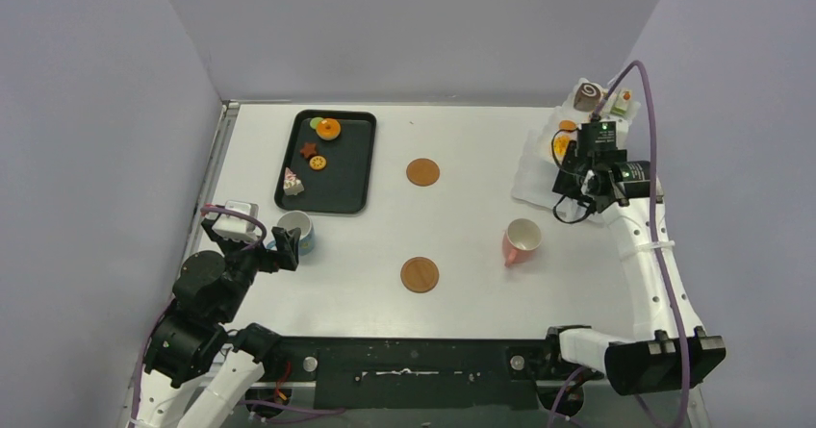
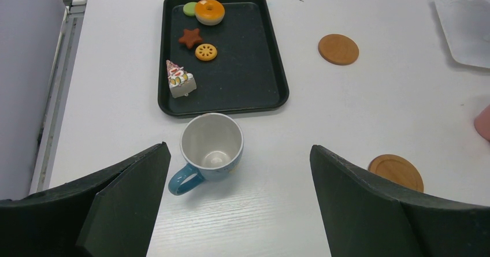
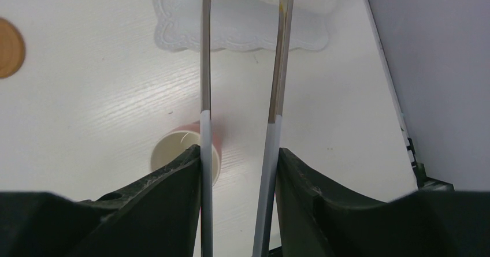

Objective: Serve the afternoon tea
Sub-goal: Place the desert on the desert table.

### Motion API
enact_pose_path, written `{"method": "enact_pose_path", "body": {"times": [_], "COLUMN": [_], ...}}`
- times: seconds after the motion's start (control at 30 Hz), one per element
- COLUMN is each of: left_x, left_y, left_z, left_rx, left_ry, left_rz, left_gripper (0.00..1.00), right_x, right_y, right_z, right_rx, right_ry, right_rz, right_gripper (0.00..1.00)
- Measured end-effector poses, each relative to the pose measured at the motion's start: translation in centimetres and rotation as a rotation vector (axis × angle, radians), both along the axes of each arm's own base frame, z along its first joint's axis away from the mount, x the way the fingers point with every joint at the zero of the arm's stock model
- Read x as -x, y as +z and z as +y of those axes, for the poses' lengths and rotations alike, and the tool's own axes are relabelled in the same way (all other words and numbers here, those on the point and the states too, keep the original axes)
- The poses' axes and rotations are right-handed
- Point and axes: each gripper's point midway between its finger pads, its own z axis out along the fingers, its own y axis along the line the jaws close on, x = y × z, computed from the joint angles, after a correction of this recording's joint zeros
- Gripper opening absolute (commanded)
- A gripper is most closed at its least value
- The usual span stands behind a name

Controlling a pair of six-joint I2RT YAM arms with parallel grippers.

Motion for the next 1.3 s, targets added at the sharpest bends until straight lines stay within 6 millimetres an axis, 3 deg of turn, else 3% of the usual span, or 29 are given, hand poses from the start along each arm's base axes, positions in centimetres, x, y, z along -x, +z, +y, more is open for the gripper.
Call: {"method": "enact_pose_path", "body": {"times": [0.4,0.57,0.7,0.83,1.0,1.3], "left_x": [0.0,0.0,-0.1,-0.1,0.2,0.2], "left_y": [0.0,0.0,0.0,0.0,0.5,0.6], "left_z": [0.0,0.1,0.3,0.7,1.2,1.8], "left_rx": [0.0,-0.001,-0.004,-0.007,-0.002,-0.005], "left_ry": [0.0,0.004,0.017,0.037,0.059,0.084], "left_rz": [0.0,0.0,-0.001,-0.005,-0.028,-0.037], "left_gripper": [0.9,0.91,0.9,0.9,0.9,0.9], "right_x": [0.5,0.3,-0.1,-1.0,-2.3,-6.2], "right_y": [0.7,1.5,1.9,0.3,-3.2,-6.0], "right_z": [8.0,12.8,18.0,23.5,29.9,38.4], "right_rx": [-0.076,-0.109,-0.124,-0.087,-0.038,-0.016], "right_ry": [0.225,0.377,0.536,0.703,0.907,1.149], "right_rz": [-0.036,-0.09,-0.137,-0.123,-0.095,-0.115], "right_gripper": [0.44,0.44,0.45,0.45,0.44,0.45]}}
